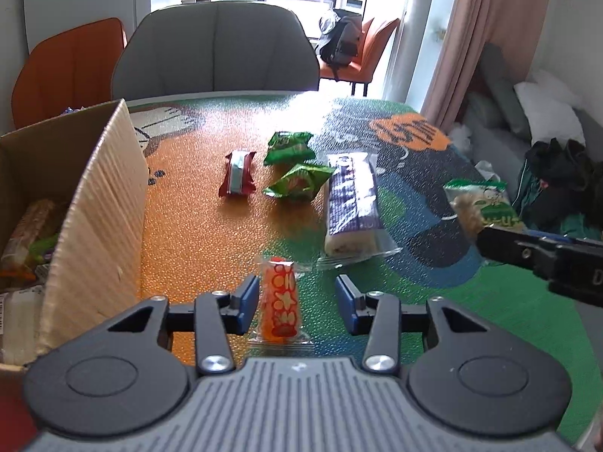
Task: Organize snacks
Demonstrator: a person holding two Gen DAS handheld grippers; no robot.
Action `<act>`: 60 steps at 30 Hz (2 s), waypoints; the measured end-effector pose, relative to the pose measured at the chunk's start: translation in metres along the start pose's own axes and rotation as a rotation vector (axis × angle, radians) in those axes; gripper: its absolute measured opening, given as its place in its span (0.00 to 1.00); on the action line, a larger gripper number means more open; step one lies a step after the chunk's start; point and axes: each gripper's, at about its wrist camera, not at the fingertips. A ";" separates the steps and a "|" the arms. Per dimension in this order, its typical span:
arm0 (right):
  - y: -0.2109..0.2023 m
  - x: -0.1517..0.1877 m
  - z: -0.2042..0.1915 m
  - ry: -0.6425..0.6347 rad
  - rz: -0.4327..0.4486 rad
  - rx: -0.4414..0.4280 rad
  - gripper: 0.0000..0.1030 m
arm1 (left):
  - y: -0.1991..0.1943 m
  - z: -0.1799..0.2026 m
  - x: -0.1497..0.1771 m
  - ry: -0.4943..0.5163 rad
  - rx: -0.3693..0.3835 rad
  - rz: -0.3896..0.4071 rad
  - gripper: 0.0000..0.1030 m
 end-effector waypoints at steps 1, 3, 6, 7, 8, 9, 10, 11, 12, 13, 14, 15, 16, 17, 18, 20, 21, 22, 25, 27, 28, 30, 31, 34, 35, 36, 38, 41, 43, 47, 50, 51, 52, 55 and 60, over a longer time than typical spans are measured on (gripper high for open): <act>-0.001 0.001 0.001 0.001 0.000 -0.003 0.42 | 0.003 0.000 0.001 0.001 -0.003 -0.006 0.42; 0.000 0.001 0.001 0.002 -0.001 -0.004 0.42 | 0.006 0.001 0.003 0.008 -0.014 -0.012 0.42; 0.000 0.000 0.001 0.004 -0.003 -0.005 0.42 | 0.013 -0.001 0.006 0.005 -0.018 -0.028 0.33; -0.001 0.000 0.002 0.003 -0.003 -0.005 0.42 | 0.015 -0.001 0.007 0.006 -0.020 -0.034 0.25; -0.001 0.000 0.002 0.004 -0.003 -0.005 0.42 | 0.017 -0.001 0.008 0.010 -0.019 -0.036 0.24; -0.001 0.000 0.002 0.005 -0.003 -0.005 0.42 | 0.017 0.000 0.009 0.021 -0.017 -0.026 0.23; -0.001 0.000 0.002 0.005 -0.003 -0.005 0.42 | 0.017 0.000 0.009 0.029 -0.016 -0.021 0.22; -0.002 0.000 0.002 0.003 -0.002 -0.006 0.42 | 0.016 0.001 0.010 0.031 -0.014 -0.019 0.22; -0.002 0.000 0.001 0.003 -0.001 -0.007 0.42 | 0.015 0.001 0.010 0.031 -0.010 -0.017 0.20; -0.002 -0.001 0.001 0.003 0.000 -0.008 0.42 | 0.014 0.001 0.010 0.032 -0.010 -0.015 0.20; -0.003 -0.002 0.000 0.001 0.002 -0.011 0.42 | 0.012 0.001 0.010 0.031 -0.013 -0.012 0.20; -0.004 -0.002 -0.001 -0.001 0.004 -0.014 0.42 | 0.009 0.000 0.009 0.027 -0.015 -0.006 0.20; -0.005 -0.003 -0.002 -0.004 0.006 -0.016 0.42 | 0.006 -0.001 0.008 0.021 -0.013 0.000 0.19; -0.005 -0.003 -0.003 -0.007 0.007 -0.019 0.42 | 0.003 -0.002 0.006 0.017 -0.010 0.006 0.19; -0.005 -0.004 -0.005 -0.010 0.009 -0.022 0.42 | 0.000 -0.003 0.004 0.014 -0.010 0.015 0.19; -0.006 -0.006 -0.008 -0.016 0.014 -0.029 0.42 | -0.010 -0.006 0.001 0.006 -0.004 0.034 0.19; -0.007 -0.007 -0.010 -0.019 0.017 -0.032 0.42 | -0.014 -0.007 -0.001 0.004 0.002 0.044 0.19; -0.007 -0.009 -0.013 -0.023 0.020 -0.036 0.42 | -0.018 -0.009 -0.004 0.003 0.006 0.052 0.19; -0.008 -0.013 -0.021 -0.035 0.025 -0.048 0.42 | -0.029 -0.014 -0.010 -0.006 0.005 0.077 0.19; -0.008 -0.015 -0.027 -0.043 0.029 -0.058 0.42 | -0.037 -0.018 -0.014 -0.013 0.002 0.093 0.19; -0.008 -0.017 -0.029 -0.048 0.031 -0.062 0.42 | -0.041 -0.020 -0.015 -0.016 -0.001 0.102 0.19; -0.008 -0.020 -0.036 -0.058 0.037 -0.071 0.42 | -0.048 -0.025 -0.019 -0.023 -0.006 0.120 0.19; -0.008 -0.022 -0.039 -0.063 0.039 -0.076 0.42 | -0.052 -0.028 -0.021 -0.027 -0.009 0.129 0.19; -0.007 -0.026 -0.051 -0.083 0.047 -0.094 0.42 | -0.063 -0.036 -0.025 -0.040 -0.021 0.155 0.19; -0.007 -0.027 -0.054 -0.091 0.049 -0.102 0.42 | -0.066 -0.039 -0.027 -0.045 -0.025 0.162 0.19; -0.007 -0.029 -0.058 -0.097 0.052 -0.108 0.42 | -0.070 -0.042 -0.028 -0.049 -0.029 0.170 0.19; -0.007 -0.032 -0.065 -0.108 0.056 -0.121 0.42 | -0.076 -0.047 -0.029 -0.058 -0.038 0.184 0.19; -0.005 -0.035 -0.075 -0.119 0.057 -0.136 0.42 | -0.084 -0.056 -0.031 -0.069 -0.048 0.199 0.19; -0.004 -0.037 -0.080 -0.127 0.057 -0.146 0.42 | -0.088 -0.061 -0.031 -0.080 -0.053 0.206 0.19; -0.002 -0.039 -0.094 -0.146 0.058 -0.163 0.42 | -0.094 -0.073 -0.033 -0.098 -0.069 0.217 0.19; 0.001 -0.041 -0.104 -0.161 0.058 -0.175 0.42 | -0.097 -0.081 -0.033 -0.110 -0.079 0.222 0.19; 0.002 -0.042 -0.107 -0.166 0.058 -0.179 0.42 | -0.097 -0.084 -0.033 -0.115 -0.083 0.224 0.19; 0.004 -0.043 -0.111 -0.171 0.058 -0.183 0.42 | -0.098 -0.087 -0.033 -0.120 -0.088 0.225 0.20; 0.008 -0.044 -0.120 -0.185 0.054 -0.195 0.42 | -0.100 -0.099 -0.033 -0.138 -0.102 0.230 0.19; 0.015 -0.045 -0.134 -0.209 0.048 -0.210 0.42 | -0.102 -0.117 -0.032 -0.164 -0.122 0.232 0.12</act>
Point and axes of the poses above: each gripper's, at about its wrist camera, not at the fingertips, and y roughly the way its jaws point, z to its right, x to its underside, and after that the axes turned 7 degrees about -x, right-handed
